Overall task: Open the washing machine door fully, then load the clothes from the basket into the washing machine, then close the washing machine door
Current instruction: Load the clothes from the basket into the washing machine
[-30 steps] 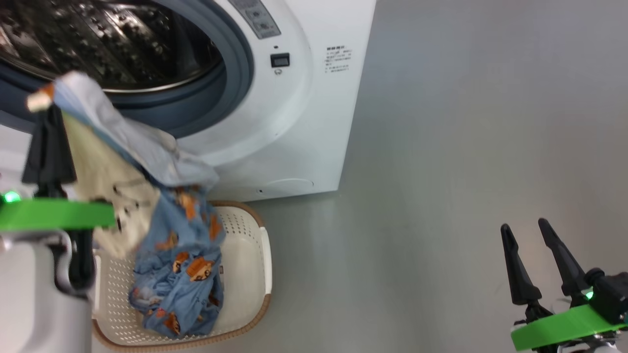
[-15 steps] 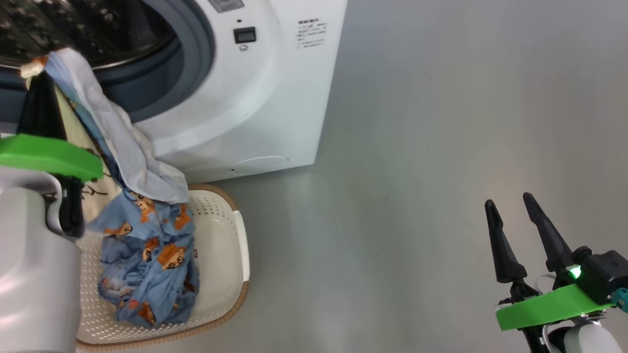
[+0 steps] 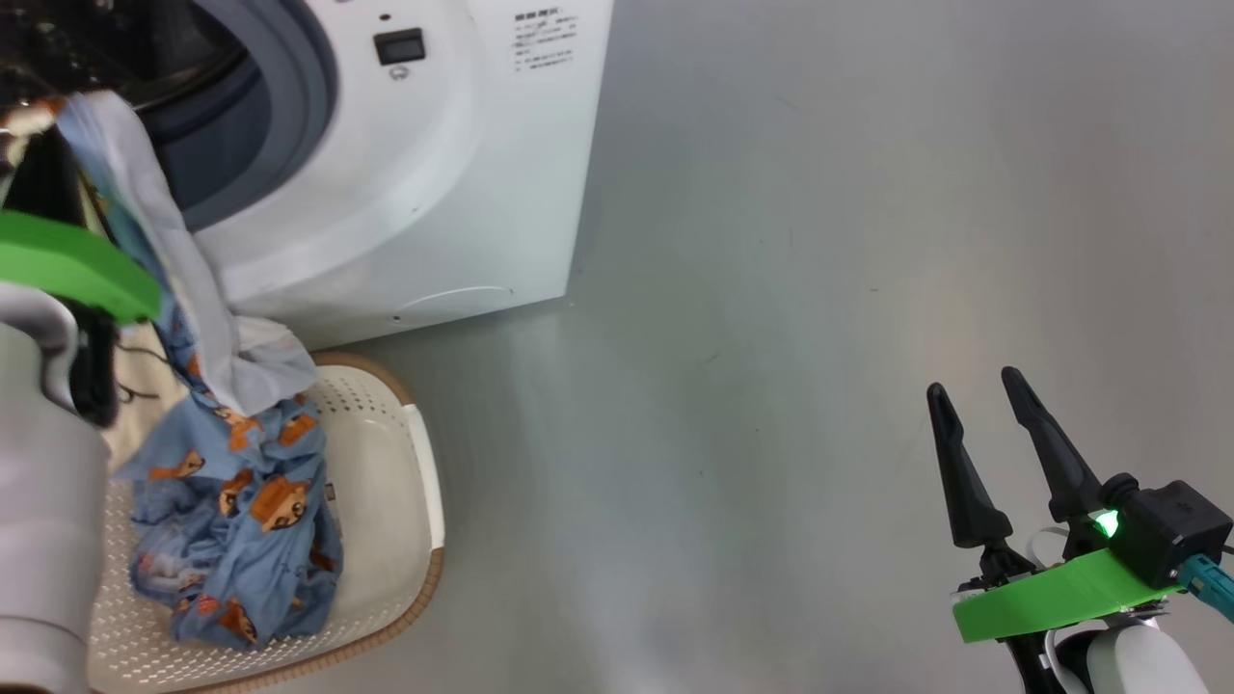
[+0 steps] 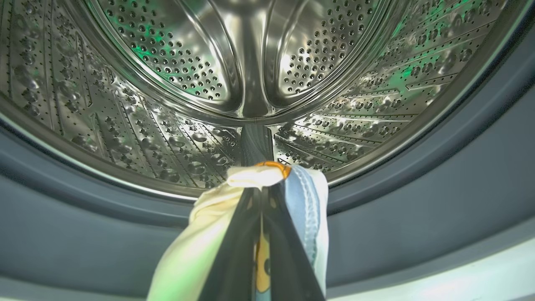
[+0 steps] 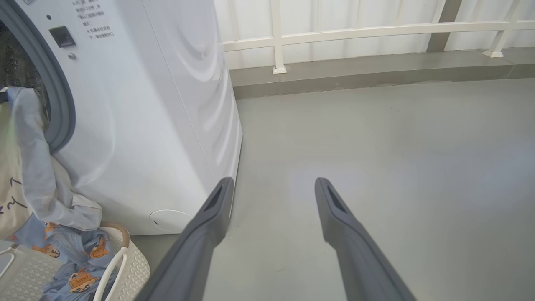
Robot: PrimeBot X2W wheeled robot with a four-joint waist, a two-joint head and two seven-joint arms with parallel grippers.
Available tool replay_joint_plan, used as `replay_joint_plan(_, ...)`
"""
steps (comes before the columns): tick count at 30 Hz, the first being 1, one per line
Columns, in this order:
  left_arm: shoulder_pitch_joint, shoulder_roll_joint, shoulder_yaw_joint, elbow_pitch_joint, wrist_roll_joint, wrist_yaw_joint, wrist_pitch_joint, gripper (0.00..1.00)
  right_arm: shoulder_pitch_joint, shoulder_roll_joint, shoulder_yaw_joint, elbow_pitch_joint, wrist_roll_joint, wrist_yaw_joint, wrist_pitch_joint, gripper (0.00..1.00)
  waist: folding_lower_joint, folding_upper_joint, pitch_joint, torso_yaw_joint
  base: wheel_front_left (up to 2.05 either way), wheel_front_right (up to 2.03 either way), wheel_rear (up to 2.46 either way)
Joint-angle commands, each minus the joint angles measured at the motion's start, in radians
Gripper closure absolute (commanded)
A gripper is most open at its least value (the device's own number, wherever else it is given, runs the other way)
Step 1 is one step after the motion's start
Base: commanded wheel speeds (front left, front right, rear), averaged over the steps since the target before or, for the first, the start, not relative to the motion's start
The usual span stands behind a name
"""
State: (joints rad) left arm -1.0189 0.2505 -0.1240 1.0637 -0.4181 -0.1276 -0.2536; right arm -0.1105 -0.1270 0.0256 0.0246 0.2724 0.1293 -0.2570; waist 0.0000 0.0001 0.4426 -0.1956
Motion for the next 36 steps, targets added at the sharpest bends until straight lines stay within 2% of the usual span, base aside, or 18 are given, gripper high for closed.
replay_joint_plan(1,-0.038,0.057,0.009,-0.014,-0.001,-0.003,-0.008,1.00,-0.016,-0.008,0.028,-0.022,-0.013,0.001,-0.005,0.00,0.0000,-0.0001,0.011,-0.012,0.00,0.00,0.00)
replay_joint_plan(6,-0.084,0.089,0.023,-0.079,-0.006,-0.003,-0.008,1.00,-0.023,-0.006,0.037,-0.024,-0.013,0.001,-0.005,0.00,0.0000,-0.0001,0.025,-0.026,0.00,0.00,0.00)
replay_joint_plan(11,-0.098,0.107,0.088,-0.209,0.035,-0.003,-0.008,1.00,-0.030,-0.006,0.041,-0.030,-0.012,0.001,-0.005,0.00,0.0000,-0.0001,0.040,-0.033,0.00,0.00,0.00)
replay_joint_plan(19,-0.056,0.069,0.216,-0.440,0.141,-0.003,-0.008,1.00,-0.042,0.000,0.047,-0.035,-0.015,0.001,-0.005,0.00,0.0000,-0.0001,0.060,-0.037,0.00,0.00,0.00)
replay_joint_plan(23,-0.031,0.051,0.207,-0.388,0.148,-0.003,-0.008,1.00,-0.047,0.002,0.055,-0.034,-0.015,0.001,-0.005,0.00,0.0000,-0.0001,0.062,-0.039,0.00,0.00,0.00)
replay_joint_plan(28,-0.058,0.067,0.176,-0.254,0.146,-0.003,-0.008,1.00,-0.048,0.003,0.061,-0.029,-0.013,0.001,-0.005,0.00,0.0000,-0.0001,0.059,-0.044,0.00,0.00,0.00)
replay_joint_plan(29,-0.067,0.069,0.173,-0.232,0.144,-0.003,-0.008,0.93,-0.048,0.003,0.061,-0.029,-0.013,0.001,-0.005,0.00,0.0000,-0.0001,0.059,-0.044,0.00,0.00,0.00)
replay_joint_plan(30,-0.075,0.071,0.168,-0.209,0.142,-0.003,-0.008,0.58,-0.048,0.003,0.061,-0.028,-0.013,0.001,-0.005,0.00,0.0000,-0.0001,0.058,-0.044,0.00,0.00,0.00)
replay_joint_plan(31,-0.084,0.075,0.160,-0.193,0.145,-0.003,-0.008,0.11,-0.048,0.004,0.060,-0.028,-0.013,0.001,-0.005,0.00,0.0000,-0.0001,0.058,-0.044,0.00,0.00,0.00)
replay_joint_plan(32,-0.092,0.078,0.160,-0.179,0.145,-0.003,-0.008,0.00,-0.048,0.004,0.060,-0.028,-0.012,0.001,-0.005,0.00,0.0000,-0.0001,0.058,-0.044,0.00,0.00,0.00)
replay_joint_plan(36,-0.108,0.080,0.157,-0.133,0.148,-0.003,-0.008,0.00,-0.046,0.005,0.059,-0.029,-0.012,0.001,-0.005,0.00,0.0000,-0.0001,0.057,-0.041,0.00,0.00,0.00)
